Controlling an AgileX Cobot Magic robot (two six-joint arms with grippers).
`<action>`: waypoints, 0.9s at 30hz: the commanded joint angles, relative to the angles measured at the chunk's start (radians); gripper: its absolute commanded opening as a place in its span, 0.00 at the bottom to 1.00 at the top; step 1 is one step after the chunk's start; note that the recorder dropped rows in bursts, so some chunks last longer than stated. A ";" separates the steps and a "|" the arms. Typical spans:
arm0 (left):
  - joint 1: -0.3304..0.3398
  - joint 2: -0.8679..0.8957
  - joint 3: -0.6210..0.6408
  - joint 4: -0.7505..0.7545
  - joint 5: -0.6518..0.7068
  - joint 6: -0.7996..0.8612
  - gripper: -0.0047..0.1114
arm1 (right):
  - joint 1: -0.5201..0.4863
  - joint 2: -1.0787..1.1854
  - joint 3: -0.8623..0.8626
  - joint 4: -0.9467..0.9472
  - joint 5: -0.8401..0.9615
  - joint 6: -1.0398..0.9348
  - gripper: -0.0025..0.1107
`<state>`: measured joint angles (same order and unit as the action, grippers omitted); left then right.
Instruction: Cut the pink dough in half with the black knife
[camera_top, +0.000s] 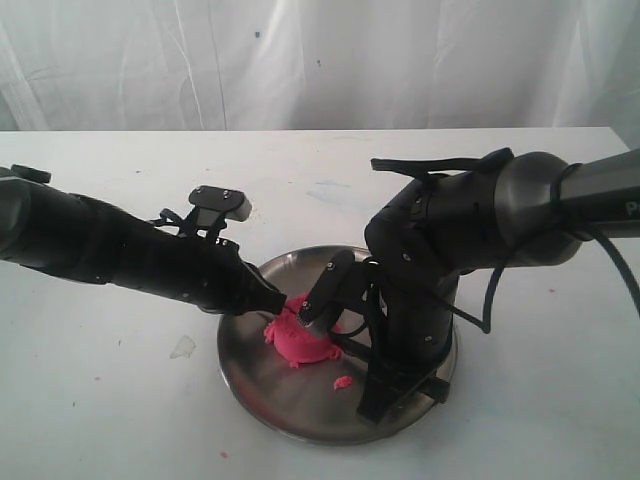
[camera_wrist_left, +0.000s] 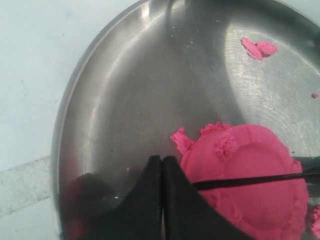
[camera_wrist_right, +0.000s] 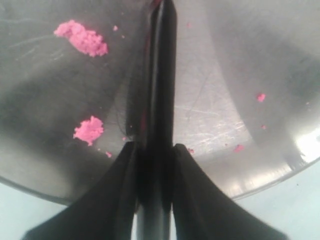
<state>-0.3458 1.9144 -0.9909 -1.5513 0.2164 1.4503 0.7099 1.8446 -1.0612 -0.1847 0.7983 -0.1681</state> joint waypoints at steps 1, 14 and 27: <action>-0.004 -0.001 0.014 0.003 0.003 0.006 0.04 | 0.004 0.009 0.005 0.011 -0.012 -0.001 0.02; -0.004 0.087 0.014 0.003 -0.019 0.015 0.04 | 0.004 0.017 0.005 0.009 -0.073 -0.001 0.02; -0.004 0.087 0.014 0.003 -0.019 0.015 0.04 | 0.004 0.082 0.005 0.009 -0.087 -0.001 0.02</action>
<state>-0.3440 1.9719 -1.0002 -1.5910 0.2122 1.4565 0.7099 1.8916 -1.0638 -0.1846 0.7726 -0.1681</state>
